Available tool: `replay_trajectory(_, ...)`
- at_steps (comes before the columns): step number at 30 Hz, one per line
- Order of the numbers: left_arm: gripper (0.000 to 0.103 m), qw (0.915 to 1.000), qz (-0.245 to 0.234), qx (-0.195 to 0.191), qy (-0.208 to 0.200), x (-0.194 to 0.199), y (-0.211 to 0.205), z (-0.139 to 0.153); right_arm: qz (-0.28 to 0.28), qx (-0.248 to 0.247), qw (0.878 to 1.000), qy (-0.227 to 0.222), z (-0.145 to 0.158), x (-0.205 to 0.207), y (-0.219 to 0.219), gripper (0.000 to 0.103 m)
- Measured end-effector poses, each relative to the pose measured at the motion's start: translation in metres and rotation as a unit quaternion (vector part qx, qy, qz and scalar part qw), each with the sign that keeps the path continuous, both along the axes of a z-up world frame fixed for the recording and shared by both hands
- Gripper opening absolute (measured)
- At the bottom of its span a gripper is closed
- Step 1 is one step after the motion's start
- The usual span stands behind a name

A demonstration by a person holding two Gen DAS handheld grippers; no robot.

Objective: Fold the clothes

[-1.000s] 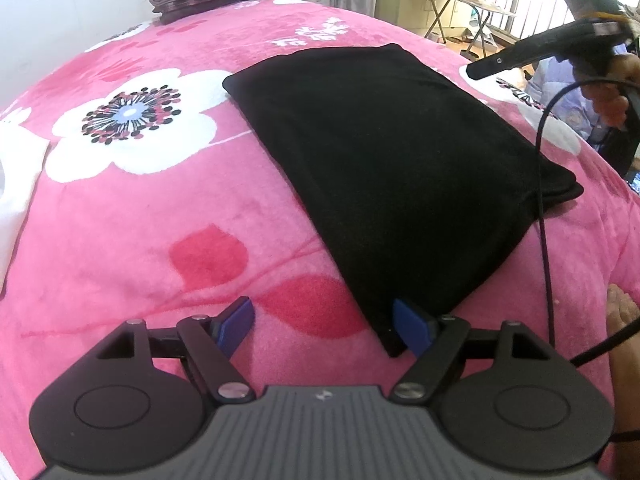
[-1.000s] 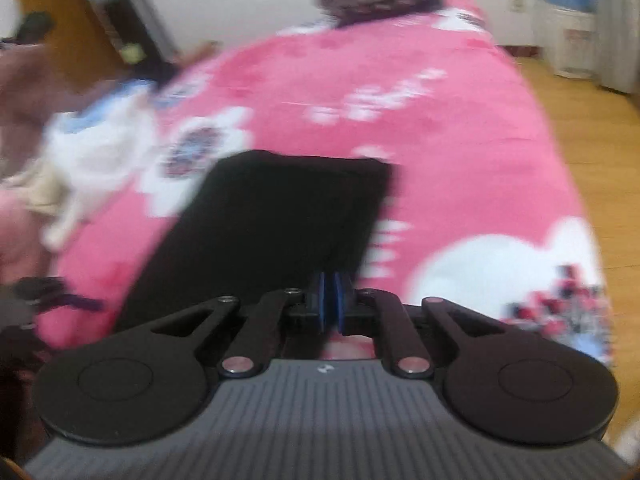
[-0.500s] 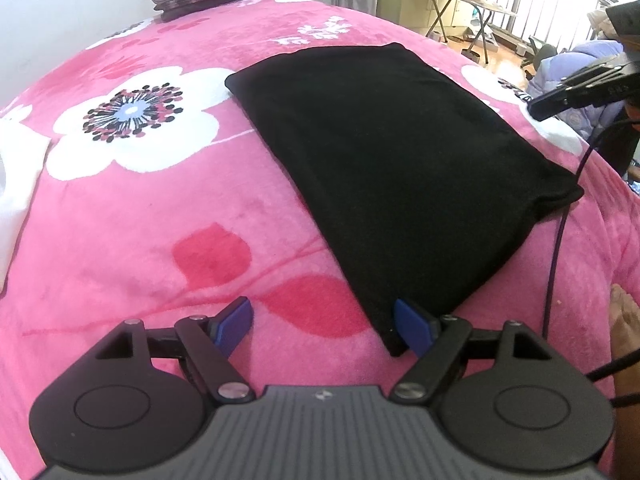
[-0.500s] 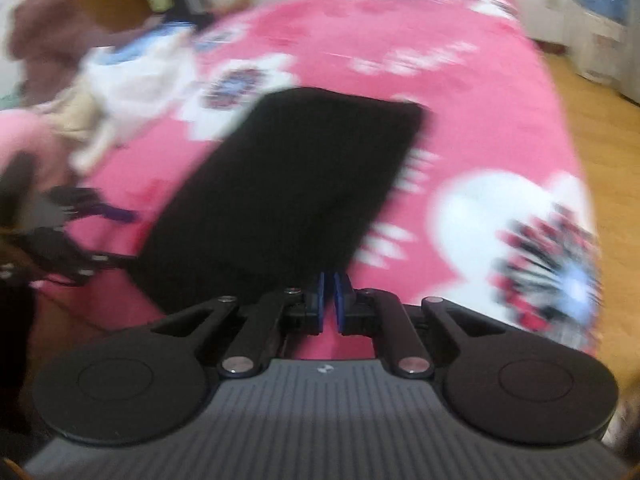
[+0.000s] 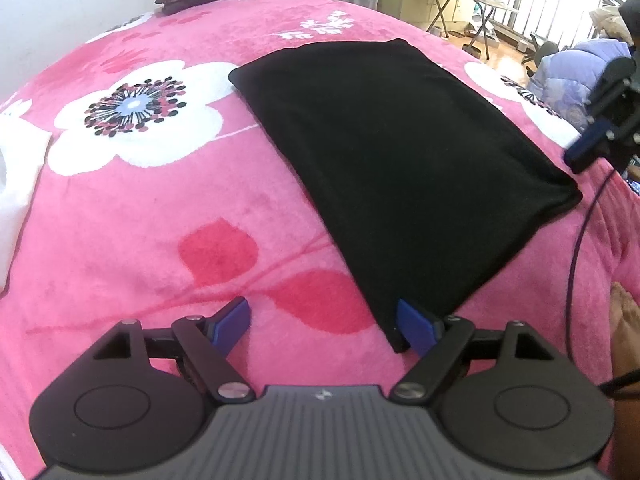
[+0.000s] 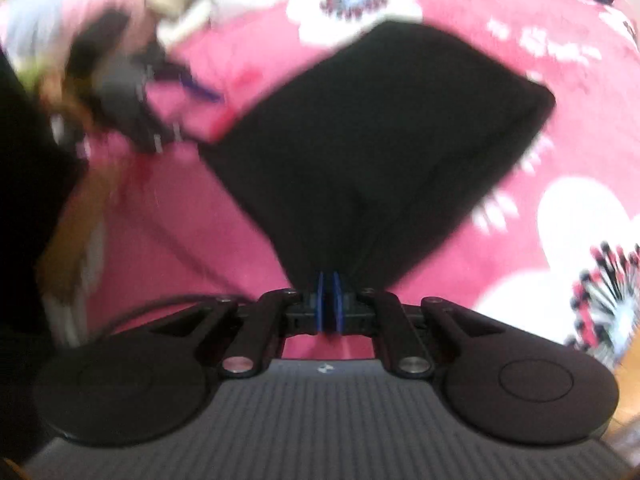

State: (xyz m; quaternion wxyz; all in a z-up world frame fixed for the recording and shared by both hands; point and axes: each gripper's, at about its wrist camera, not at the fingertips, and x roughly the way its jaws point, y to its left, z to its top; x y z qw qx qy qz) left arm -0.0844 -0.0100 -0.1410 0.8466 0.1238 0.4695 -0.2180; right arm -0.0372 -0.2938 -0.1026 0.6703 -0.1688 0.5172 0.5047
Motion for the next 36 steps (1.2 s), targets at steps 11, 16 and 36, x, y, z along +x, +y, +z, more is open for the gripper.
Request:
replay_trajectory(11,0.084,1.0000,0.002,-0.003,0.000,0.001,0.003,0.000,0.091,0.016,0.996,0.011,0.001,-0.010,0.042,0.007)
replay_trajectory(16,0.084,1.0000,0.000,-0.003,0.003,0.002,0.003,0.000,-0.011,0.093,0.996,-0.012,0.020,0.018,0.039,0.009)
replay_trajectory(36,0.087,1.0000,-0.004,-0.001,0.002,0.002,0.003,0.000,0.089,0.039,0.990,0.099,-0.016,-0.004,0.045,0.026)
